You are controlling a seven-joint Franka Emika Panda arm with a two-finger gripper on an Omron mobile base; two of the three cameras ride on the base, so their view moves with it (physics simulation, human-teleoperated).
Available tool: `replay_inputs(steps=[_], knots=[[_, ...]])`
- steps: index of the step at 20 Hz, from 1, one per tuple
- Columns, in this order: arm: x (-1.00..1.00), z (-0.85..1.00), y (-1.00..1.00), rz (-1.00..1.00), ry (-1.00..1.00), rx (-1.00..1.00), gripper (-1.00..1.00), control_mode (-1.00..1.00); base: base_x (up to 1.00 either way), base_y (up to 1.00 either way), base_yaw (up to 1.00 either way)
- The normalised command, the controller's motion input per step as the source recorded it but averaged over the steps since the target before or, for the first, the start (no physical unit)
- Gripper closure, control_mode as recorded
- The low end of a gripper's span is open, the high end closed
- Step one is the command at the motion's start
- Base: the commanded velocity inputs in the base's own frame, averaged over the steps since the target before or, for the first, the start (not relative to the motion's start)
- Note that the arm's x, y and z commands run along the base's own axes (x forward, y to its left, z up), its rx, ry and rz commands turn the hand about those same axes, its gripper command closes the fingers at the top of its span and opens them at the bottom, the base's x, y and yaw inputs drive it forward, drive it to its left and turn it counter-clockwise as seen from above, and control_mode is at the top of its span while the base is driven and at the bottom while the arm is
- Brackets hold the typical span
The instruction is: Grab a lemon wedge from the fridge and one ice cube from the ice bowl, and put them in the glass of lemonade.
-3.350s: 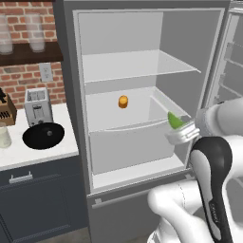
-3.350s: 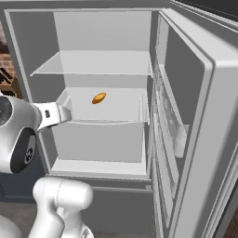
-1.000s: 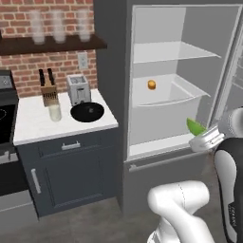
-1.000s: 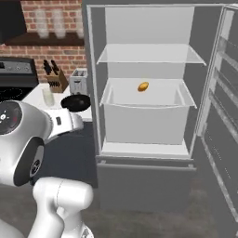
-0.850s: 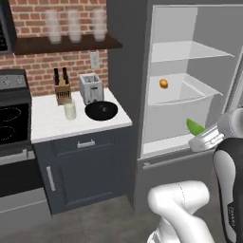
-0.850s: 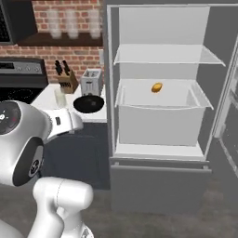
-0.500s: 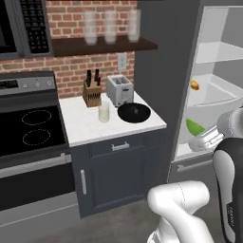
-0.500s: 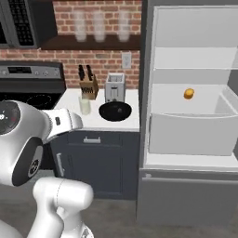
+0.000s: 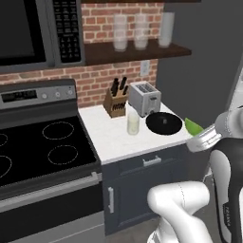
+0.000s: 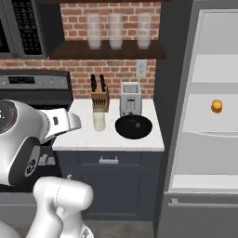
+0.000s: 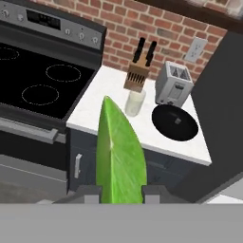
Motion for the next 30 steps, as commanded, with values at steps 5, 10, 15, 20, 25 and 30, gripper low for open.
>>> replay_inputs(steps=[5,10,15,20,25,30], knots=[[0.0,0.0,0.0,0.0,0.0,0.0,1.0,1.0,0.56,0.0,-0.11],[0.0,0.0,0.0,0.0,0.0,0.0,1.0,1.0,0.46,0.09,-0.09],[0.0,0.0,0.0,0.0,0.0,0.0,1.0,1.0,0.33,0.2,-0.07],[0.0,0.0,0.0,0.0,0.0,0.0,1.0,1.0,0.32,0.09,-0.07],[0.0,0.0,0.0,0.0,0.0,0.0,1.0,1.0,0.35,0.14,-0.04],[0.01,-0.01,0.02,0.0,0.0,0.0,1.0,-1.0,0.14,0.1,0.0]])
